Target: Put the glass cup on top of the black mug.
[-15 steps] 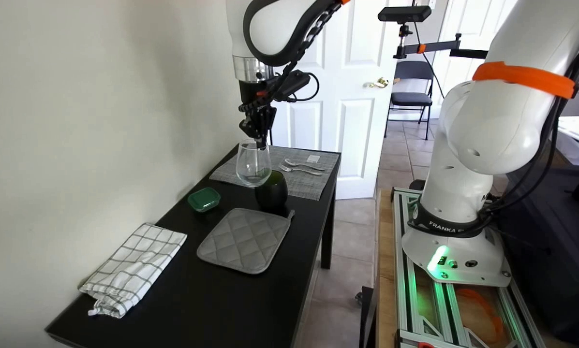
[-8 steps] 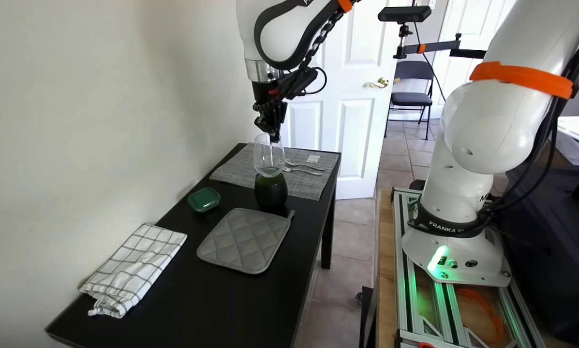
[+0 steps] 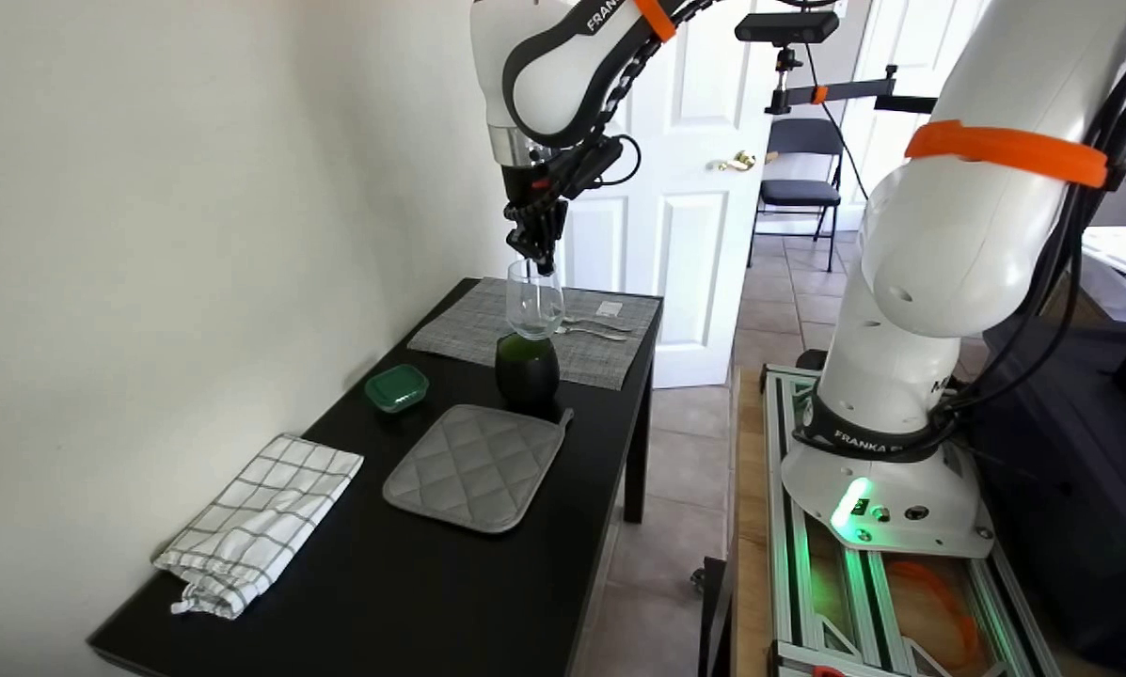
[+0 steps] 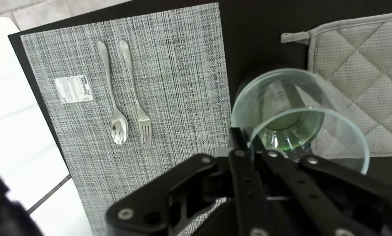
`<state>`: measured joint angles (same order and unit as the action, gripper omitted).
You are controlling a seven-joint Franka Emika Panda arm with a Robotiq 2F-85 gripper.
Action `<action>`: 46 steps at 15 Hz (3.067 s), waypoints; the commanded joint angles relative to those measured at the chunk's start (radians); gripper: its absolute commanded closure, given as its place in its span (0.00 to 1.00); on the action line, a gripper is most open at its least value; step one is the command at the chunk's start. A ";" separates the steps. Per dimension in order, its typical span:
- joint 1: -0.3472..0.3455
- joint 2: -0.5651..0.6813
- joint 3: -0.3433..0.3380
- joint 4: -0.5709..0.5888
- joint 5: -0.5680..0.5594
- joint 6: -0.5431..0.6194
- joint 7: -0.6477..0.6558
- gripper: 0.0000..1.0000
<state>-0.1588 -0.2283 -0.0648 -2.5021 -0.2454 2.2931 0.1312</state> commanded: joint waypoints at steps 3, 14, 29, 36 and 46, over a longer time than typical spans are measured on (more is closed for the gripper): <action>0.004 0.049 -0.008 0.023 -0.005 0.054 0.003 0.99; 0.030 0.110 -0.003 0.046 0.017 0.084 -0.002 0.99; 0.042 0.114 0.001 0.027 0.006 0.080 0.017 0.99; 0.037 0.108 -0.005 0.011 -0.003 0.089 0.028 0.99; 0.028 0.121 -0.013 -0.002 -0.001 0.105 0.059 0.99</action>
<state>-0.1297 -0.1086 -0.0718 -2.4826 -0.2409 2.3691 0.1676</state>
